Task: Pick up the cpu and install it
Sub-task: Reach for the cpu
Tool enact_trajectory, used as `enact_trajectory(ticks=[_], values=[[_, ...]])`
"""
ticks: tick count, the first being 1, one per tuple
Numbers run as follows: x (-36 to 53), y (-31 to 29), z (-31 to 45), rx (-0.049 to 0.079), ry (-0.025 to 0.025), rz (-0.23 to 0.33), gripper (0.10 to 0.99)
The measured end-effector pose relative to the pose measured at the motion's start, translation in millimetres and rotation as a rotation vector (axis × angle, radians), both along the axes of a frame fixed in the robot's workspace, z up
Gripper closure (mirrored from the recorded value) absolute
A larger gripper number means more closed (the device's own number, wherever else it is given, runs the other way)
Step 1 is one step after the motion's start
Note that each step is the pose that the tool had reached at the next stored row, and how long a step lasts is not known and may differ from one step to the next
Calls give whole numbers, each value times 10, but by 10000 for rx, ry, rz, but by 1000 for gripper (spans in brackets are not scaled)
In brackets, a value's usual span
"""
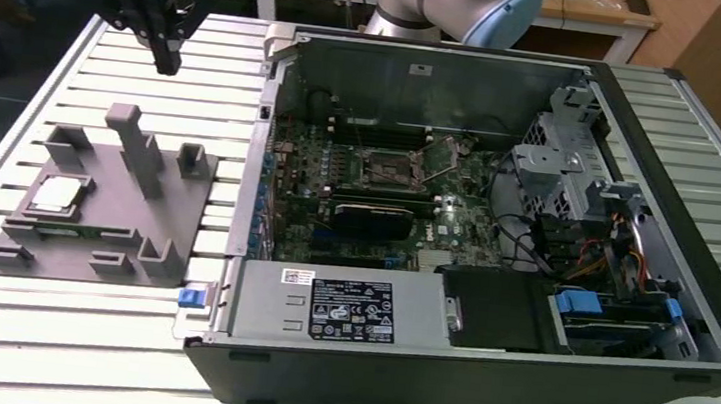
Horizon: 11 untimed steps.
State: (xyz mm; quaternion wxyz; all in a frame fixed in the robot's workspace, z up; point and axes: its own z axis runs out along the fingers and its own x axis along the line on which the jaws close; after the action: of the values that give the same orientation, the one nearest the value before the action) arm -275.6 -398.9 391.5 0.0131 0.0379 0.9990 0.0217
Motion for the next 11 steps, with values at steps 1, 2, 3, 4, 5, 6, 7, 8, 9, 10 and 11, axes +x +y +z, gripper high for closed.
enact_trajectory(ticks=[1,2,3,4,5,6,7,8,9,10,11], values=[[-9,0,0,-1,1,0,980],[-16,0,0,-1,1,0,980],[-22,0,-1,-1,1,0,980],[-28,0,-1,0,1,0,980],[-34,0,-2,0,0,0,980],[-39,0,-1,0,1,0,980],[-44,0,-2,0,0,0,980],[-49,0,-2,0,1,0,980],[-54,0,-2,-1,1,0,980],[-59,0,-3,-1,1,0,980],[-64,0,-4,0,0,0,980]])
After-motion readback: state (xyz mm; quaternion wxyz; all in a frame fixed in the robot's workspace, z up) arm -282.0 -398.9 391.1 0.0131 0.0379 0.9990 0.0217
